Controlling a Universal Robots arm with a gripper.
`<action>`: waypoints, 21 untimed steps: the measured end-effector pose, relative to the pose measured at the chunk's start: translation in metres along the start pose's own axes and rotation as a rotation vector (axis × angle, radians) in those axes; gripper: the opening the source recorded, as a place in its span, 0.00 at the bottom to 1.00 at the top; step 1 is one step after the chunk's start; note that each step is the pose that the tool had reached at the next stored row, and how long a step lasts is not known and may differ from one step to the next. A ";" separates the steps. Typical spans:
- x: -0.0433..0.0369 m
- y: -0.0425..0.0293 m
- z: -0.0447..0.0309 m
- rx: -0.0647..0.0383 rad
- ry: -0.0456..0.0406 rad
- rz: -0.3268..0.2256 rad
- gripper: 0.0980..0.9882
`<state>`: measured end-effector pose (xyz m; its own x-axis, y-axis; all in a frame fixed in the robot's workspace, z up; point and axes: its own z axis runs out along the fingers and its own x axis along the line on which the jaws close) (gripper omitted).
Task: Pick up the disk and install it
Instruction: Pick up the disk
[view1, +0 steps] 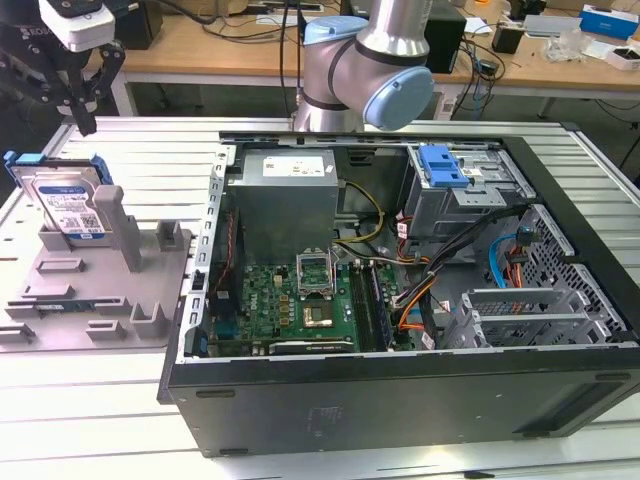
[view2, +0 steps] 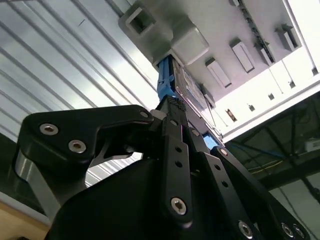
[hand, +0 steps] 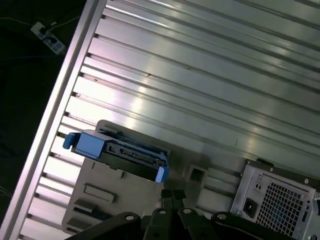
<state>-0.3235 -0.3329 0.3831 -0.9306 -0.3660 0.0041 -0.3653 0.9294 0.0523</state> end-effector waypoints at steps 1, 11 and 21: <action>0.0000 0.0000 0.0000 -0.001 0.0005 -0.019 0.01; 0.0000 0.0000 0.0008 -0.008 0.0098 -0.250 0.15; -0.0003 -0.0001 0.0016 -0.009 0.0209 -0.451 0.43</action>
<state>-0.3232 -0.3329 0.3815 -0.6775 -0.7355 -0.0011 -0.7341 0.6761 0.0625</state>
